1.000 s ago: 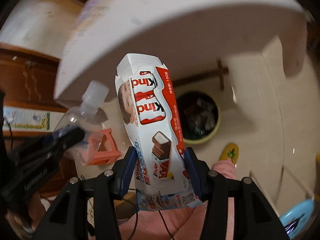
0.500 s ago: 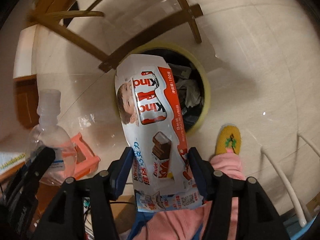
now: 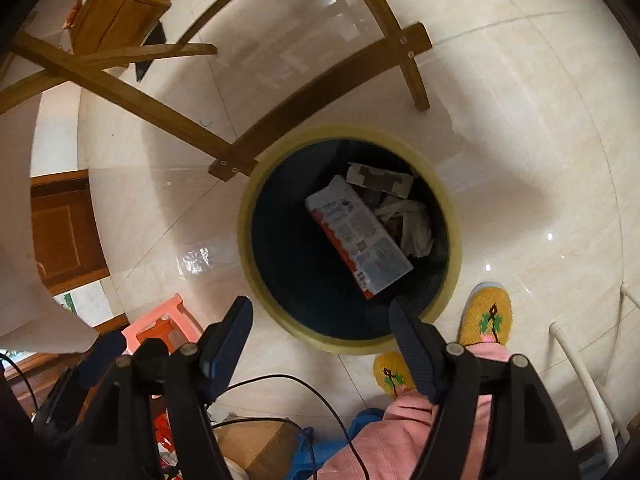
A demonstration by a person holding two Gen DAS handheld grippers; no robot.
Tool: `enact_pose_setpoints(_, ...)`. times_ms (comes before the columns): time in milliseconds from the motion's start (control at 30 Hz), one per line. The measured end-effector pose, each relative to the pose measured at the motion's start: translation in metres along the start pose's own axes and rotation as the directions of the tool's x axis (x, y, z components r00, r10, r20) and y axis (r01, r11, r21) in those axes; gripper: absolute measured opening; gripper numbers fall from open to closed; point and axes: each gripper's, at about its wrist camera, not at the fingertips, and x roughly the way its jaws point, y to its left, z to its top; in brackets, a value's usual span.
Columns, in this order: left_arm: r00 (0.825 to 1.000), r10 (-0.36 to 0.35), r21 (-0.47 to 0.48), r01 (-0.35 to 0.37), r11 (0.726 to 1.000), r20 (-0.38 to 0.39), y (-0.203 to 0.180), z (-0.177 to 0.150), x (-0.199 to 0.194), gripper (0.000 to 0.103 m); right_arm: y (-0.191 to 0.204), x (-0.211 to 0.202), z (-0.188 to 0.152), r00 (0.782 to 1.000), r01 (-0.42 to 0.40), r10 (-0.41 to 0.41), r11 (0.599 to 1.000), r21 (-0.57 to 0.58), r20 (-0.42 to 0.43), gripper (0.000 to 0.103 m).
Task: Collect trash
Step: 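Open both grippers over the bin, dropping the bottle and Kinder box, then raise both tools back over the table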
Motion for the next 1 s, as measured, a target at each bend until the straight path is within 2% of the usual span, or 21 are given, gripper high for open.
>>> enact_pose_setpoints(233, 1.000, 0.005, -0.007, -0.005, 1.000, 0.013, 0.010, -0.025, -0.062, 0.064, 0.023, -0.060, -0.024, 0.999, -0.013, 0.016, 0.997, -0.075, 0.035, 0.071)
enact_pose_setpoints(433, 0.998, 0.020, -0.008, -0.019, 1.000, 0.060, 0.020, -0.051, -0.131, 0.064, 0.043, -0.116, -0.050, 0.997, -0.023, 0.032, 0.992, -0.126, 0.073, 0.071)
enact_pose_setpoints(667, 0.991, 0.008, -0.029, -0.004, 1.000, 0.131, 0.030, -0.072, -0.220, 0.064, 0.074, -0.198, -0.085, 0.989, -0.029, 0.059, 0.978, -0.207, 0.138, 0.071)
enact_pose_setpoints(833, 0.977, 0.000, -0.009, 0.002, 1.000, 0.212, 0.031, -0.082, -0.279, 0.064, 0.093, -0.253, -0.106, 0.974, -0.025, 0.084, 0.962, -0.271, 0.209, 0.071)
enact_pose_setpoints(1000, 0.953, -0.011, 0.003, 0.011, 1.000, 0.301, 0.033, -0.087, -0.331, 0.064, 0.105, -0.302, -0.120, 0.956, -0.015, 0.104, 0.952, -0.306, 0.274, 0.071)
